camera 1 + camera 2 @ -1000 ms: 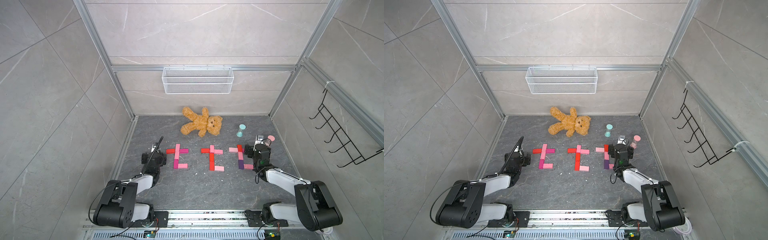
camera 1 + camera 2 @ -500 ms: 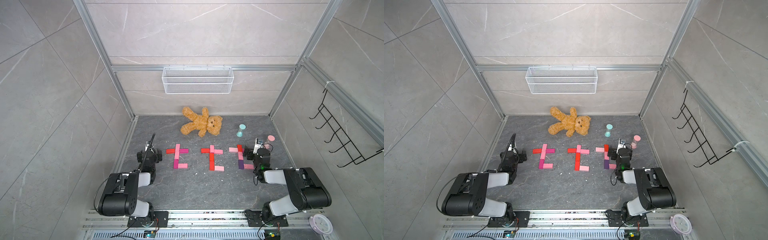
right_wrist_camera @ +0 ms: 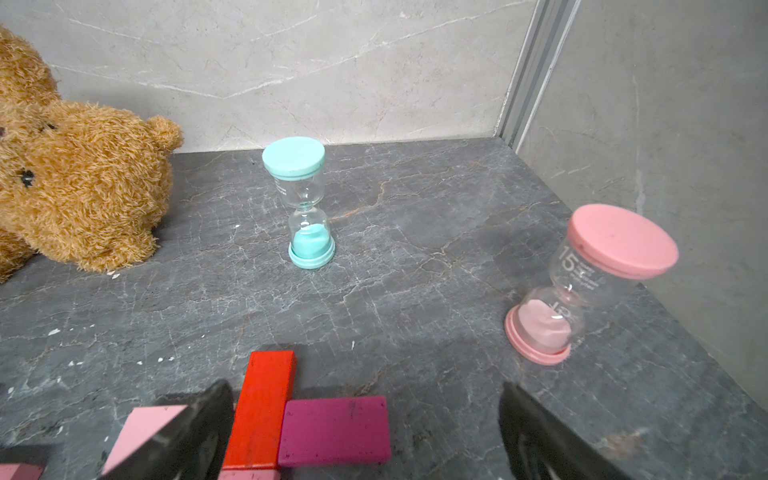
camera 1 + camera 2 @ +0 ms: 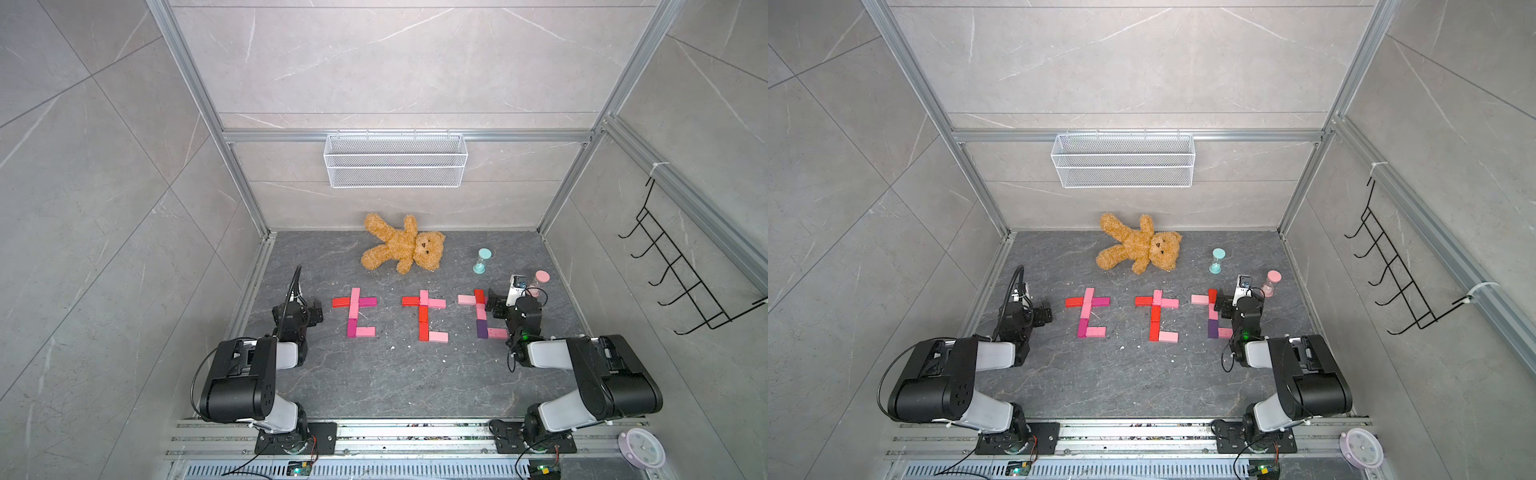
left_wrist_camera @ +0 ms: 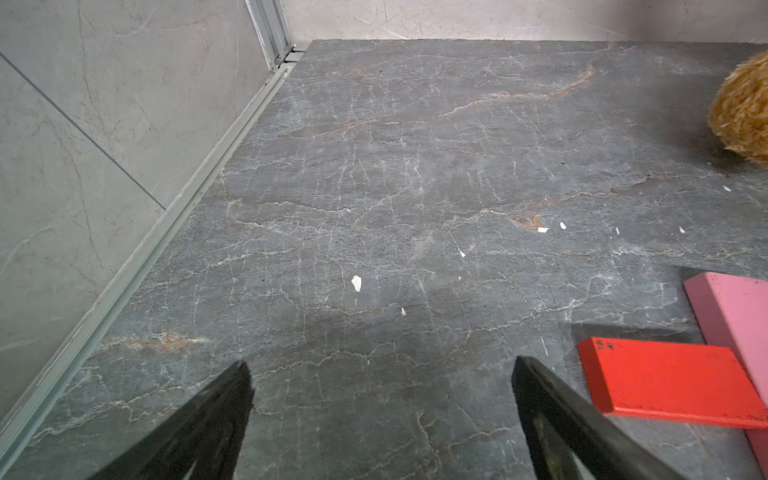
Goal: Assemble the letter t with building blocks
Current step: Reset both arms
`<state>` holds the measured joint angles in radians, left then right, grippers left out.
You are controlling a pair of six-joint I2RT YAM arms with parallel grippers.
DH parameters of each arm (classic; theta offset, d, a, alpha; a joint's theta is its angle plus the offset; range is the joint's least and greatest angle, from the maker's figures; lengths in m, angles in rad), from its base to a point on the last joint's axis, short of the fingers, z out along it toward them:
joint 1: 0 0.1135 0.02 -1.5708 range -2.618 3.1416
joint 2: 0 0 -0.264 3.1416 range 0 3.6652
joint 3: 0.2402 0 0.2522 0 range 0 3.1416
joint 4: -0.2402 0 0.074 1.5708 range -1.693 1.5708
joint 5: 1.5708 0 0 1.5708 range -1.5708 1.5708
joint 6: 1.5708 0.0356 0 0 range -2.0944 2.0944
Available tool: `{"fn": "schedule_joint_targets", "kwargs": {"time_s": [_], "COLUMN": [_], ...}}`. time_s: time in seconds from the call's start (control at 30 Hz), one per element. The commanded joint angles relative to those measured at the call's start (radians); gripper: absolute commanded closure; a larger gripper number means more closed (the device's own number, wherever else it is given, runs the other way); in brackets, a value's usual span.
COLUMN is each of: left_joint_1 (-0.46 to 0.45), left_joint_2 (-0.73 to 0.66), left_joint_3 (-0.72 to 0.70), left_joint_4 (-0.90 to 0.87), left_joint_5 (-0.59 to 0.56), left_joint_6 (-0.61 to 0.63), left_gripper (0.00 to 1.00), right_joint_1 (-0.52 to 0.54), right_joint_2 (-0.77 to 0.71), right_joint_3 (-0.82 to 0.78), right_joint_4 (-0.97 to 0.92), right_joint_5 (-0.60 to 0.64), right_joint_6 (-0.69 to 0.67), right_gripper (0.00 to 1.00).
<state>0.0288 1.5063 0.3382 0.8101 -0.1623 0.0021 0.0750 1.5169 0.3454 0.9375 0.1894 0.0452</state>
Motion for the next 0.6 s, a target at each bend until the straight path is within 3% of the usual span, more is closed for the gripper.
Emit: {"fn": "schedule_joint_targets", "kwargs": {"time_s": [0.0, 0.57], "left_joint_1": [0.004, 0.004], "left_joint_2": [-0.009, -0.009], "left_joint_3": [0.023, 0.024], "left_joint_4": [0.028, 0.027], "left_joint_5": [0.017, 0.017], "left_joint_6": [-0.022, -0.024], "left_gripper": [0.00, 0.00], "right_joint_1": [0.000, 0.000], "right_joint_2": [0.009, 0.008], "right_joint_3": [-0.013, -0.011], "right_joint_4": [0.024, 0.020], "right_joint_5": [-0.008, -0.010], "right_joint_6": [0.003, 0.004], "right_gripper": [0.00, 0.00]}}
